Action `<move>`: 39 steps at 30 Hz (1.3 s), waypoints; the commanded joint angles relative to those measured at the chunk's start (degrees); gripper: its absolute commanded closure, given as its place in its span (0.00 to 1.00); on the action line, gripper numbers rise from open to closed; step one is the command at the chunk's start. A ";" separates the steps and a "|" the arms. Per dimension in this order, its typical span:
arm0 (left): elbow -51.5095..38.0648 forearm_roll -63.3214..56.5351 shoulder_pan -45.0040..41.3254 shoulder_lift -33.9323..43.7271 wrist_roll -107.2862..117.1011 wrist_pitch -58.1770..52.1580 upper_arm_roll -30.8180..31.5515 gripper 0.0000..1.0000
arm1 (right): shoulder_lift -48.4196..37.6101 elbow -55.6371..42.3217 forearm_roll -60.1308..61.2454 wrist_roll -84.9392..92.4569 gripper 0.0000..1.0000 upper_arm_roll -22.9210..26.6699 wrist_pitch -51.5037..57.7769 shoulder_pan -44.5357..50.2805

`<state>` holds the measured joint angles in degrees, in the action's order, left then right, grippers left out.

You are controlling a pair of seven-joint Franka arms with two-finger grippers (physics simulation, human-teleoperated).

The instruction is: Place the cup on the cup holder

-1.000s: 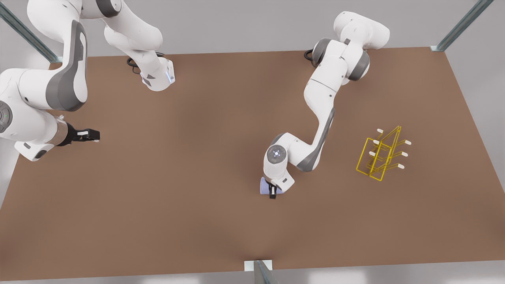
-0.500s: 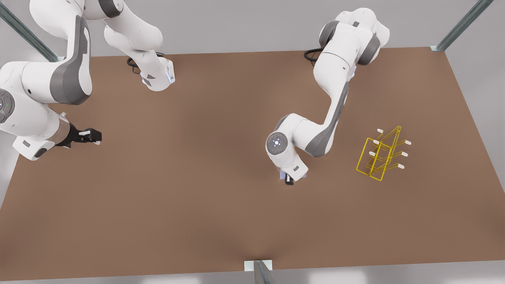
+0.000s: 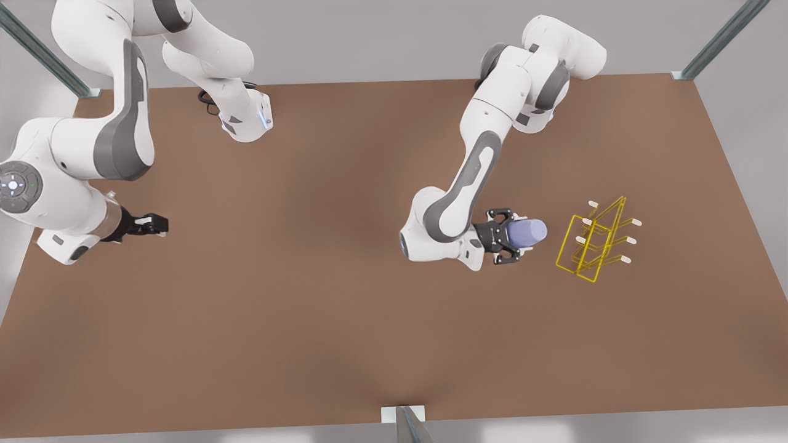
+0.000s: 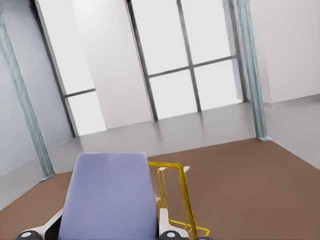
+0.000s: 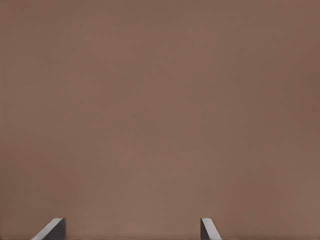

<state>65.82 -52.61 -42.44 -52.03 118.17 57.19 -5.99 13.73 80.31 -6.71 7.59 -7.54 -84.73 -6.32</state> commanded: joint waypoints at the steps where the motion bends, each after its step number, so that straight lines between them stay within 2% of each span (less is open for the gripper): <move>1: 0.01 -3.20 0.86 0.00 -1.63 -4.54 -0.08 0.20 | 0.33 0.11 0.29 -0.03 0.00 -0.01 -0.44 0.25; 8: 0.10 -8.91 7.28 -0.26 -1.63 2.22 -0.08 0.20 | 0.06 -0.15 1.17 -0.11 0.00 -0.10 -1.76 0.43; 10: 1.24 -9.70 9.21 -0.27 -1.10 6.18 -0.08 0.20 | 0.15 -0.15 1.26 -0.03 0.00 -0.19 -7.20 0.51; 12: 4.32 -9.00 9.04 -0.18 3.72 8.20 0.27 0.20 | 0.16 -0.51 1.26 0.85 0.00 -0.89 -8.52 0.43; 13: 5.20 -8.91 9.04 -0.18 6.28 9.08 0.45 0.20 | -0.02 -1.21 1.17 0.76 0.00 -3.35 -8.44 0.34; 19: 6.78 -9.79 10.36 -0.09 6.99 9.96 0.28 0.20 | 2.70 -0.51 0.91 0.59 0.00 -3.44 -13.53 0.52; 23: 10.47 -10.67 10.36 0.79 9.88 11.19 0.28 0.20 | -1.52 -1.30 0.73 0.68 0.00 -4.67 -11.34 0.43; 29: 16.27 -10.67 9.57 4.48 13.14 11.46 1.07 0.20 | -2.48 -0.95 0.91 0.68 0.00 -4.41 -9.84 -1.24; 33: 17.42 -10.67 9.30 4.57 15.25 11.54 1.15 0.20 | -10.13 8.72 1.52 0.15 0.00 -4.58 -12.39 -2.64; 37: 18.21 -11.37 9.74 4.83 15.33 12.60 1.15 0.20 | -9.60 7.93 1.35 -0.03 0.00 -4.58 -12.66 -2.39; 39: 21.64 -11.46 9.30 6.41 17.18 13.04 1.15 0.20 | -9.34 7.93 1.35 -0.03 0.00 -4.58 -12.83 -2.39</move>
<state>86.92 -63.87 -33.03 -46.04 128.25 69.42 -4.79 4.38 88.22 -5.40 7.85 -12.07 -96.87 -8.81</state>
